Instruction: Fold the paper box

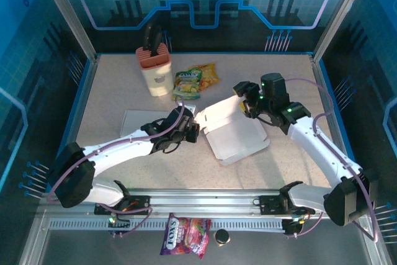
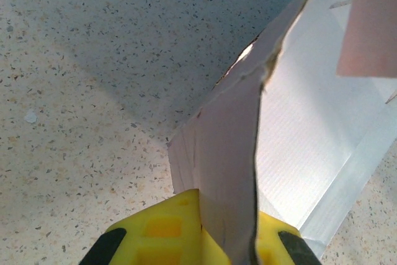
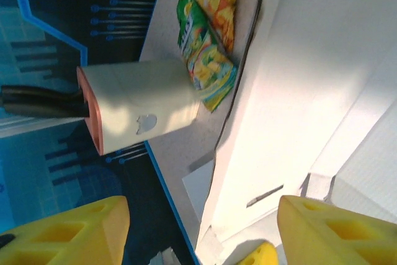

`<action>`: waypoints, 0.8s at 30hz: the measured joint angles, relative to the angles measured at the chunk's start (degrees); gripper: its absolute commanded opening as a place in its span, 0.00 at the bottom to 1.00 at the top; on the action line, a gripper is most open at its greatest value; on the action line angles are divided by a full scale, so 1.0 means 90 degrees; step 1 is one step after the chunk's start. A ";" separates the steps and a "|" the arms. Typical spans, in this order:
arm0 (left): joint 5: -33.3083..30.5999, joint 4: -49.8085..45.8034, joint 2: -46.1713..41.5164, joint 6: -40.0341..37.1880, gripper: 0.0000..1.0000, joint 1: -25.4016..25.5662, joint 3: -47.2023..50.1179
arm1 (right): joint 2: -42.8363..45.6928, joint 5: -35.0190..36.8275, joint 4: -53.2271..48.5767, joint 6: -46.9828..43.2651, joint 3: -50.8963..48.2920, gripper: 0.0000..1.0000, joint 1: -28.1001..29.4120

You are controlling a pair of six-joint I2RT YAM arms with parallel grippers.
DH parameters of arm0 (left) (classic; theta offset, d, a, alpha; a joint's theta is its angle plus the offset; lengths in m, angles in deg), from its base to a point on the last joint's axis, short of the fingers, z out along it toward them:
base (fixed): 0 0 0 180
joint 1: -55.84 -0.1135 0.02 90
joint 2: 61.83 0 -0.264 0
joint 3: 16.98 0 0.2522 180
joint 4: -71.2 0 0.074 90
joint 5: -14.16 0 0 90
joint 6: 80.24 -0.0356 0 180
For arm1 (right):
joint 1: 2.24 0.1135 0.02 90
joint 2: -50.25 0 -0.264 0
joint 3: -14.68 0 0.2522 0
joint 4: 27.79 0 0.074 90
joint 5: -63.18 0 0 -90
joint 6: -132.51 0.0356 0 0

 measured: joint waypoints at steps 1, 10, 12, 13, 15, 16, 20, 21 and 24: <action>0.0000 0.0000 0.0000 0.0000 0.00 0.0000 0.0000 | -0.0063 0.0000 0.0075 0.0049 0.0002 0.59 0.0070; 0.0000 0.0000 -0.0002 0.0000 0.00 0.0000 0.0000 | -0.1049 0.0000 0.0469 0.0294 0.0029 0.38 0.0194; -0.0002 -0.0002 -0.0002 0.0002 0.00 0.0002 0.0000 | -0.1139 -0.0002 0.0505 0.0340 0.0029 0.34 0.0243; -0.0007 -0.0002 -0.0002 0.0000 0.00 0.0002 0.0000 | -0.1154 0.0000 0.0525 0.0357 0.0029 0.33 0.0270; -0.0012 -0.0002 -0.0005 0.0002 0.00 0.0002 0.0000 | -0.1156 0.0000 0.0566 0.0376 0.0029 0.28 0.0294; -0.0012 -0.0002 -0.0005 0.0002 0.00 0.0002 0.0000 | -0.1156 0.0002 0.0590 0.0386 0.0029 0.27 0.0304; -0.0012 -0.0002 -0.0010 0.0002 0.00 0.0012 0.0000 | -0.1156 0.0002 0.0629 0.0415 0.0029 0.22 0.0313; -0.0012 -0.0002 -0.0010 0.0002 0.00 0.0012 0.0000 | -0.1156 0.0002 0.0639 0.0415 0.0029 0.19 0.0313; -0.0012 0.0000 -0.0012 0.0002 0.00 0.0012 0.0000 | -0.1156 0.0002 0.0712 0.0423 0.0029 0.18 0.0313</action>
